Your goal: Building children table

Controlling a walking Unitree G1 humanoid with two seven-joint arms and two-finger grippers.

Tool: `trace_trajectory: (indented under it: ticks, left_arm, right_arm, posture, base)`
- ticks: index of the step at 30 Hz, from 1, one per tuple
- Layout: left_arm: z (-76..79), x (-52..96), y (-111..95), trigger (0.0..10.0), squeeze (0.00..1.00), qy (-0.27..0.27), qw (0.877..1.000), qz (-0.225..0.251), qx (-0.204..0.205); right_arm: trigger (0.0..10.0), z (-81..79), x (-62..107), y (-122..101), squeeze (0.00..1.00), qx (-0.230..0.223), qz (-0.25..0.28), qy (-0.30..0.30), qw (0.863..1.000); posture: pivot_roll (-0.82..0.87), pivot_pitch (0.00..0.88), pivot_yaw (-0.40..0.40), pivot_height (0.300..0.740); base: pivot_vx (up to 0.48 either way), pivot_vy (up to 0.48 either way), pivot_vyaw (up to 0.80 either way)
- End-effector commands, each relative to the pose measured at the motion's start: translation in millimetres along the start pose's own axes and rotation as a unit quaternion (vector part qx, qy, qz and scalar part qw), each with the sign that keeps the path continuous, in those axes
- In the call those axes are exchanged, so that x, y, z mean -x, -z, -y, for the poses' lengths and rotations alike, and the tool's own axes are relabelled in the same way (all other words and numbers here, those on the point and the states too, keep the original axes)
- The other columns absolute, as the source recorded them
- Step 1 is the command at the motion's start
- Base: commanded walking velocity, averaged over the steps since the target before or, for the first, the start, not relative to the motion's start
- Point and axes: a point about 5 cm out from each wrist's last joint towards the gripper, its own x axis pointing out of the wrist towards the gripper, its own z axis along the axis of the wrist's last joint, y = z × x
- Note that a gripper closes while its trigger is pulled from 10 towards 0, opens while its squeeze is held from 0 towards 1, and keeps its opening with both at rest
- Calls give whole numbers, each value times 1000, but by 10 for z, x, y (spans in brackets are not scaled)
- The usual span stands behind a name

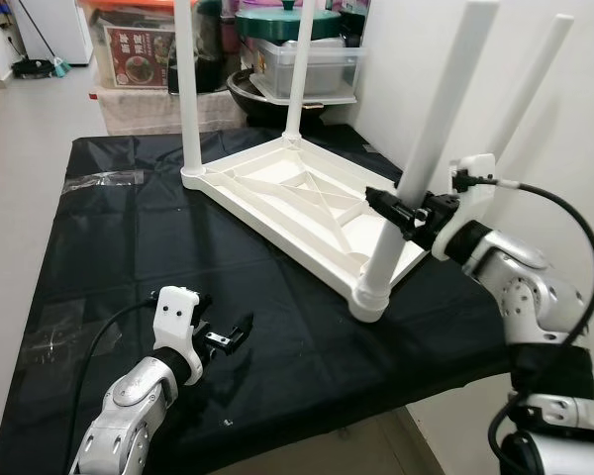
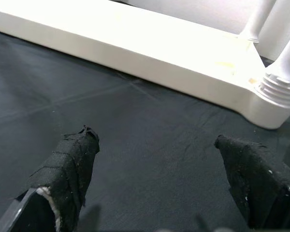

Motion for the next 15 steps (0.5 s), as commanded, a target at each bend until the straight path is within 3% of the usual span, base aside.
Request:
trace_trajectory:
  ticks: [1, 6, 11, 12, 13, 14, 15]
  left_arm:
    - [17, -12, 43, 10000, 0, 4, 1000, -8, 0]
    - [6, 7, 29, 10000, 0, 1, 1000, -6, -2]
    - [1, 19, 29, 10000, 0, 0, 1000, -6, -3]
    - [1, 28, 35, 10000, 0, -2, 1000, -6, -3]
    - [1, 28, 35, 10000, 0, -2, 1000, -6, -3]
    - [3, 32, 40, 10000, 0, -3, 1000, -6, -3]
    - [3, 32, 40, 10000, 0, -3, 1000, -6, -3]
  right_arm:
    - [10000, -93, -61, 100, 0, -6, -11, -40, 999]
    - [10000, -324, -262, 275, 0, -16, -27, -117, 993]
    - [9765, -361, -308, 303, 0, -22, -29, -130, 991]
    - [1922, -362, -363, 361, 0, -33, -38, -123, 991]
    - [1922, -362, -363, 361, 0, -33, -38, -123, 991]
    - [0, -340, -393, 407, 0, -41, -44, -113, 992]
    - [0, -340, -393, 407, 0, -41, -44, -113, 992]
  posture:
    - [85, 0, -111, 740]
    - [121, 0, -132, 740]
    - [121, 0, -135, 740]
    - [120, 0, -139, 740]
    - [120, 0, -139, 740]
    - [121, 0, -139, 740]
    - [121, 0, -139, 740]
  base:
    - [0, 0, 0]
    - [0, 0, 0]
    - [0, 0, 0]
    - [0, 0, 0]
    - [0, 0, 0]
    - [0, 0, 0]
    - [0, 0, 0]
